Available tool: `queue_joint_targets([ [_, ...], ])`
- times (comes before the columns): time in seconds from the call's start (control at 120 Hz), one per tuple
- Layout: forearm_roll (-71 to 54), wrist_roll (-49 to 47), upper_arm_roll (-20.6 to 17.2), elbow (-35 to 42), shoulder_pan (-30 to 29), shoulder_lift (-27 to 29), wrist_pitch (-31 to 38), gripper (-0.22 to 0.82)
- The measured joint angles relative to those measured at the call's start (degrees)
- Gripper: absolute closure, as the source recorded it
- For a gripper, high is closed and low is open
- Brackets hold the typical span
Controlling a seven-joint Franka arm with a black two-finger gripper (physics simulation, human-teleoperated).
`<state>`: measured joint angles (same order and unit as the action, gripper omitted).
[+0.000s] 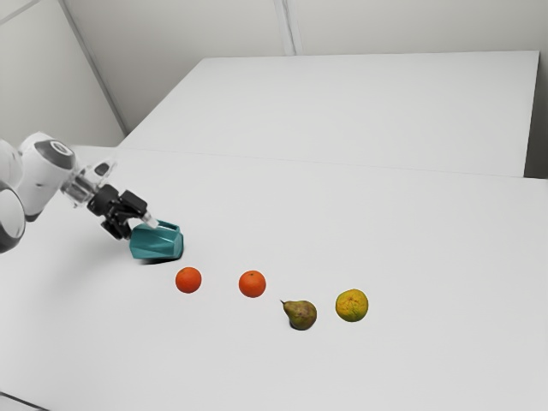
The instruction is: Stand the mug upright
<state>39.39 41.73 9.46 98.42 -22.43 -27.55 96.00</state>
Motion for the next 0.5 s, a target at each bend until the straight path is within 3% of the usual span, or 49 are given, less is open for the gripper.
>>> queue_joint_targets([
  [0.083,2.41,0.75,0.45,1.79,-0.16,-0.02,-0.3,0.01],
  [0.158,4.0,1.29,0.72,2.7,-0.35,0.1,-0.45,0.07],
  [0.367,5.95,2.38,2.2,3.19,-0.84,0.63,-0.91,0.49],
  [0.5,6.51,2.9,2.38,3.19,-0.67,1.15,-1.45,0.63],
])
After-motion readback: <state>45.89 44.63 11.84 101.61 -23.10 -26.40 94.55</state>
